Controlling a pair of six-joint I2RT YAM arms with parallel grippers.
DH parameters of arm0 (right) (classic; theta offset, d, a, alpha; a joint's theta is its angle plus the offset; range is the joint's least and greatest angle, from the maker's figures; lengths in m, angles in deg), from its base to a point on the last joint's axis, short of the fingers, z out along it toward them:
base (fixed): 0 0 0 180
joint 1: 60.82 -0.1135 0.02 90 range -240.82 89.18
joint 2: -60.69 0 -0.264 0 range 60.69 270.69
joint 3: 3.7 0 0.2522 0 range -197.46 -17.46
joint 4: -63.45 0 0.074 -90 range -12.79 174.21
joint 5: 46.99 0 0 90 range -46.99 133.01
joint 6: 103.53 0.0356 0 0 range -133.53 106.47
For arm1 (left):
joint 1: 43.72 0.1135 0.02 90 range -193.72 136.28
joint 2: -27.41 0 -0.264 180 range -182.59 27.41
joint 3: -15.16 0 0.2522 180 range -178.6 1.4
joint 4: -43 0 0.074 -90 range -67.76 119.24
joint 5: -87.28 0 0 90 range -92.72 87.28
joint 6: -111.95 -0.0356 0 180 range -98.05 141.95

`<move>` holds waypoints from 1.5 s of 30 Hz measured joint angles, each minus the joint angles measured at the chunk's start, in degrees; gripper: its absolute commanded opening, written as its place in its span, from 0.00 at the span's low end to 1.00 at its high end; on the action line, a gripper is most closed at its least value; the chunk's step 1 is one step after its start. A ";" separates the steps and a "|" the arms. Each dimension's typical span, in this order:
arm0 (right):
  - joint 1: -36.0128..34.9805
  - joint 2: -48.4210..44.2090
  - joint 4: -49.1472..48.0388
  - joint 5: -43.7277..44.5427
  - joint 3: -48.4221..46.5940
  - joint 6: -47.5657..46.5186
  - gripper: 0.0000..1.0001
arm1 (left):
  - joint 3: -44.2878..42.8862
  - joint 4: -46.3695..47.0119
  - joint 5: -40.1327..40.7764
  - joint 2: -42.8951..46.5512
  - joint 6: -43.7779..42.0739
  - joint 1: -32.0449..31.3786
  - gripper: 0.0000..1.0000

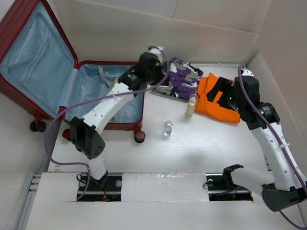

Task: Pack the luggage

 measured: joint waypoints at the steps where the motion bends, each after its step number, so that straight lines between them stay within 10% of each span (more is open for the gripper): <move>1: 0.00 0.39 0.04 0.74 -0.46 0.22 0.92 | 0.79 1.51 -1.92 0.83 -0.04 -3.26 0.76; 7: 0.79 1.31 1.77 2.64 -2.58 1.49 0.92 | 1.46 5.81 -8.44 -2.95 -0.61 -13.88 0.78; 28: 2.75 -5.92 5.66 -1.49 -4.48 2.73 0.92 | -15.50 5.90 -4.66 -22.60 -1.92 -17.31 0.76; 45: 2.75 -6.75 6.01 -1.49 -4.44 2.73 0.92 | -15.21 4.46 -1.62 -25.16 -2.08 -16.74 0.46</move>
